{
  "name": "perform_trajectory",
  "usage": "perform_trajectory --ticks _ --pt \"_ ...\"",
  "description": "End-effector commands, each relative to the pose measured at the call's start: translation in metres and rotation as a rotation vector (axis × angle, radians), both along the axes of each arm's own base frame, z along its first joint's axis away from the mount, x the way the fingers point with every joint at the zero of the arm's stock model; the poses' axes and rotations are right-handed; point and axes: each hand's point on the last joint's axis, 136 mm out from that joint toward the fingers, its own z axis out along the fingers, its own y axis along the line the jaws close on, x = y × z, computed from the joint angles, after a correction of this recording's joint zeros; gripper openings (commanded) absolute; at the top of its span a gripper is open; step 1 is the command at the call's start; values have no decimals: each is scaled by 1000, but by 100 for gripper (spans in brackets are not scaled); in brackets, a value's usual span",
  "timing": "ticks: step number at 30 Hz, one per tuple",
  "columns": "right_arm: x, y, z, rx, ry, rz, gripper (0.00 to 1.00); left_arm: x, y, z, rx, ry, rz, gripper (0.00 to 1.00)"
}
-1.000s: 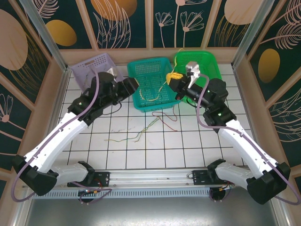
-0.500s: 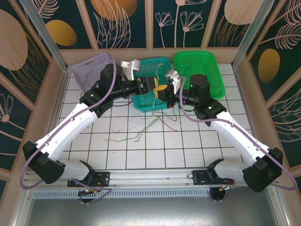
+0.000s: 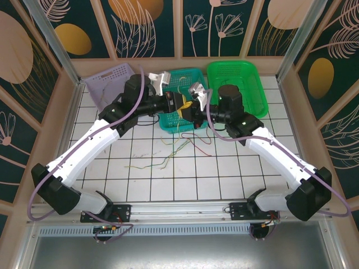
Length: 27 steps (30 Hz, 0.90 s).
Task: Untangle the cables
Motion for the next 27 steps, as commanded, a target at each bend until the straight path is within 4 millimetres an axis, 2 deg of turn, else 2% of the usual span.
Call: perform_trajectory --ticks 1,4,9,11,14,16,18,23,27 --pt "-3 1 12 -35 -99 4 0 6 8 0 47 -7 48 0" --pt "-4 0 2 -121 -168 -14 0 8 14 -8 114 8 71 0" --pt "-12 3 -26 -315 -256 40 0 5 18 -15 179 31 60 0" --pt "-12 2 -29 -339 -276 36 0 6 22 -14 190 31 78 0" --pt "-6 1 -16 -300 -292 -19 1 11 30 -8 207 21 126 0" --pt "-2 -1 2 -230 -282 -75 24 18 41 -1 230 8 179 0" --pt "1 -6 20 -152 -267 -128 35 29 59 8 257 -5 243 0" --pt "-7 -22 49 31 -220 -192 39 68 112 27 296 -64 398 0" --pt "-14 -32 49 118 -156 -220 39 109 143 36 387 -180 514 0"
